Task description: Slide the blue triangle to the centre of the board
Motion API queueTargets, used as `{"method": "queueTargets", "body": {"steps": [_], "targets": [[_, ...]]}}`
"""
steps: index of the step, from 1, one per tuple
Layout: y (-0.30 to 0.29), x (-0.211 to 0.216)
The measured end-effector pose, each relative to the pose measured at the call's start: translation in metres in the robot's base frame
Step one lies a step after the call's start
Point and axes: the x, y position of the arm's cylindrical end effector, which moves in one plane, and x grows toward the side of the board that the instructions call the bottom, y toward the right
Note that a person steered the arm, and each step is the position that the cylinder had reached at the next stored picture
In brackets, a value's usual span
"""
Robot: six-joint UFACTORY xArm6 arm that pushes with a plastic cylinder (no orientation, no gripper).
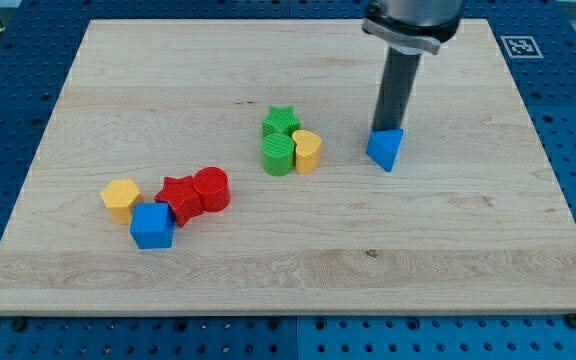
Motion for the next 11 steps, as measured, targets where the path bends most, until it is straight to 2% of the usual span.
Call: {"method": "queueTargets", "body": {"steps": [2,3,4,5,7,8,9,11], "targets": [[0.073,-0.003],[0.104,0.016],[0.111,0.04],[0.096,0.045],[0.022,0.019],[0.023,0.021],[0.054,0.038],[0.047,0.039]]}}
